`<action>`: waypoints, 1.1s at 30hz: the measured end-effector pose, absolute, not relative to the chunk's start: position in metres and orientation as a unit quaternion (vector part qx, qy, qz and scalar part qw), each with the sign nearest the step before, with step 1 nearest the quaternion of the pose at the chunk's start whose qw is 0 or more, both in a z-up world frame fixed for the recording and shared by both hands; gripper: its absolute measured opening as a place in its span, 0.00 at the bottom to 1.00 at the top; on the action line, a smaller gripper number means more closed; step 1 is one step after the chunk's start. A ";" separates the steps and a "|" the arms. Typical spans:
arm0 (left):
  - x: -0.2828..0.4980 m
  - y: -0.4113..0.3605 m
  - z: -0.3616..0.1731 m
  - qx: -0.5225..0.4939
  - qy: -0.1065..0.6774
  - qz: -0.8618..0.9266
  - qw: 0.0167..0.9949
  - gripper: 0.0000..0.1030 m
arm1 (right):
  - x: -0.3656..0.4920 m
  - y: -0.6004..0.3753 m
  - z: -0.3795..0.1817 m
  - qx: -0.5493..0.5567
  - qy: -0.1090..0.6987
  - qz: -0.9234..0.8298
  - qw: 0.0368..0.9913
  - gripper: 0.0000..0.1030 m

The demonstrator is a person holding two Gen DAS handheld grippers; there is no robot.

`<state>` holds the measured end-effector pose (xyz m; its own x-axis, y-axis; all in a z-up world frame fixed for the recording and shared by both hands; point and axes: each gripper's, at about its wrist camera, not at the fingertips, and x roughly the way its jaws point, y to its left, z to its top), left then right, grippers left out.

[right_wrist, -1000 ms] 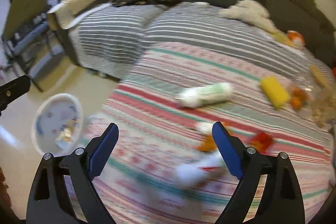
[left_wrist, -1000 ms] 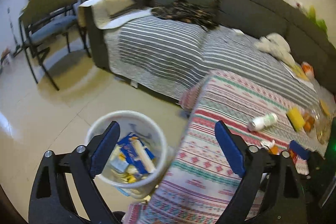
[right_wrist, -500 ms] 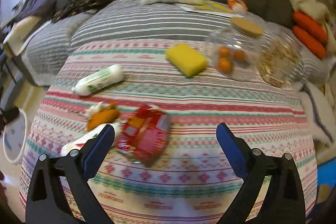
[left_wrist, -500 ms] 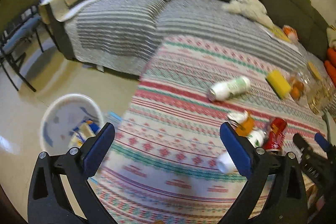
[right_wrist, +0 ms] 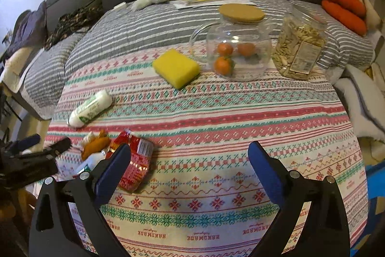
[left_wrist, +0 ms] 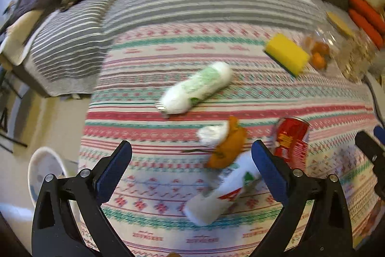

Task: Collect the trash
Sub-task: 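Move both grippers back over the remaining trash on the bedspread, then grasp the crumpled white tissue with the left gripper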

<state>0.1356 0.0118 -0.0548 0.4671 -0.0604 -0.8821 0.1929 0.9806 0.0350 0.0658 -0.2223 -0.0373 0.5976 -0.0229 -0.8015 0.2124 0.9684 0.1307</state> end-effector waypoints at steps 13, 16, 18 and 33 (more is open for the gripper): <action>0.169 0.011 -0.091 -0.016 0.589 -0.068 0.805 0.47 | 0.070 -0.240 -0.038 0.151 0.451 -0.060 0.877 0.92; 0.171 0.013 -0.096 -0.037 0.598 -0.075 0.797 0.40 | 0.072 -0.239 -0.041 0.157 0.457 -0.054 0.874 0.92; 0.173 0.014 -0.098 -0.039 0.598 -0.076 0.797 0.37 | 0.074 -0.236 -0.043 0.154 0.462 -0.052 0.872 0.92; 0.161 0.004 -0.094 -0.045 0.545 -0.103 0.831 0.22 | 0.086 -0.224 -0.066 0.178 0.502 -0.032 0.845 0.92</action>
<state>0.1613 0.0040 -0.0940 0.3858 -0.2200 -0.8960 0.1219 0.9748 -0.1869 0.0857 -0.2243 -0.0658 0.4930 0.1250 -0.8610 0.2336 0.9343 0.2694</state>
